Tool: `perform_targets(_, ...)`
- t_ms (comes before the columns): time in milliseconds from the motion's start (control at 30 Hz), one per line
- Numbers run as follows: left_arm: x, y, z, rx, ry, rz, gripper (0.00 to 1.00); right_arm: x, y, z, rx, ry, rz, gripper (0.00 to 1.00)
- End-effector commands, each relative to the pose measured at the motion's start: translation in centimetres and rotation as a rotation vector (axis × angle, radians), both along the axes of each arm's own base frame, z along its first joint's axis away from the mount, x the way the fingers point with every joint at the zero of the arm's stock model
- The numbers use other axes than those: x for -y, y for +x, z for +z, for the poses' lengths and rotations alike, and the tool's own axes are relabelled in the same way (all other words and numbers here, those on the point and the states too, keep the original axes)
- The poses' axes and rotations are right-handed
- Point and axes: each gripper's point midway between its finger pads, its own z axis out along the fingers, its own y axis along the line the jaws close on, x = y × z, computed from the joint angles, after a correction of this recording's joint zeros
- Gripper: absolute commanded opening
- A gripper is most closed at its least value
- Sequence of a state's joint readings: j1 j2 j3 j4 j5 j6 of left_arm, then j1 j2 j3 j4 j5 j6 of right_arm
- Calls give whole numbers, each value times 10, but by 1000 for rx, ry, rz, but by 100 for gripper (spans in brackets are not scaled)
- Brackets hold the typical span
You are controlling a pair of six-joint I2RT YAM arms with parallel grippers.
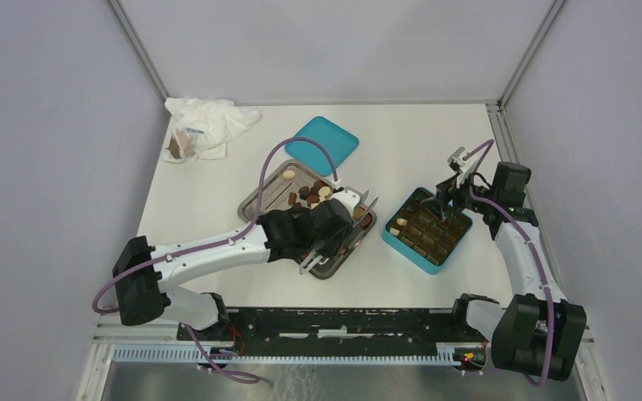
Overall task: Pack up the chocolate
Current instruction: Pick up the fake chocolate from the plate.
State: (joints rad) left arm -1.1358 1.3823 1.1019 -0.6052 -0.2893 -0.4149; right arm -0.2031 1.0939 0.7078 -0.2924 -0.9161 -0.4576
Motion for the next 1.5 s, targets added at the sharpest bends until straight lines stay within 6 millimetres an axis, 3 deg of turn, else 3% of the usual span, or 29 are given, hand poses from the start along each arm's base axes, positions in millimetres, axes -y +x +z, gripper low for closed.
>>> perform_targets(0,-18,4,7,1,-8,80,44,-1,3,11,50,0,10,75)
perform_targets(267,-55,-4,-7,-79,107,133,45,-1,3,10,48,0,10,75)
perform_targets(533,-75,-15,-26,-161,251,145,46,-1,3,9,46,-1,10,75)
perform_targets(1467,-66,-21,-34,-214,272,80,49,0,3,8,44,-2,8,75)
